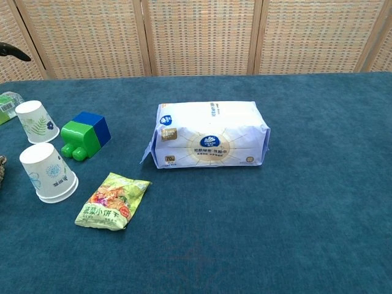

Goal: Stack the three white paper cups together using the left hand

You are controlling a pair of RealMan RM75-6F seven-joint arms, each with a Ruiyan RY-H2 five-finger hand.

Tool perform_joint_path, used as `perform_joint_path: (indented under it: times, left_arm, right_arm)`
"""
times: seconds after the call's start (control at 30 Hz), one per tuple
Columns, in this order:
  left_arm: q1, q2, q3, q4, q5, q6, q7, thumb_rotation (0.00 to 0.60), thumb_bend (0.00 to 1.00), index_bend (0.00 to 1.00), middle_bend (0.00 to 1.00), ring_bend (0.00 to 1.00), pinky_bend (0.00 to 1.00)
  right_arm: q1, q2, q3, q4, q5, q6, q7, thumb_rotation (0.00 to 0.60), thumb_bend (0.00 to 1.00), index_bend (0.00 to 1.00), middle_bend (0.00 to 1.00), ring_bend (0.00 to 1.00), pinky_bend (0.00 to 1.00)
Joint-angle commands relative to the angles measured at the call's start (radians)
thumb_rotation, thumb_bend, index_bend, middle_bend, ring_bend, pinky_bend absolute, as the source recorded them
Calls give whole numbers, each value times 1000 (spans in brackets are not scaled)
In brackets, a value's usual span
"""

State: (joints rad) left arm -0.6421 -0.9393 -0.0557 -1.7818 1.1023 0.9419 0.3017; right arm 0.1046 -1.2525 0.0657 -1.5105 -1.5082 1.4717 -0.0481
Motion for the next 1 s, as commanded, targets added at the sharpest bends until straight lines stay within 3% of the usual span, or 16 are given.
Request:
perform_joint_path:
  times: [0.03, 0.17, 0.5, 1.0]
  left_arm:
    - [-6, -2, -9, 16, -21, -9, 2, 600, 219, 0, 0, 0, 0]
    - [-11, -16, -20, 52, -53, -16, 3, 600, 208, 0, 0, 0, 0]
    - [-40, -64, -12, 218, -191, -44, 143, 600, 207, 0, 0, 0, 0]
    - [-81, -182, -17, 409, -328, -173, 134, 600, 207, 0, 0, 0, 0]
  right_arm:
    - [0, 0, 1, 1, 1, 0, 0, 600, 53, 32, 0, 0, 0]
    - [0, -2, 4, 5, 2, 4, 8, 600, 53, 32, 0, 0, 0]
    - [3, -11, 3, 15, 5, -4, 8, 600, 53, 32, 0, 0, 0]
    - [9, -21, -1, 26, 12, -23, -1, 600, 52, 32, 0, 0, 0]
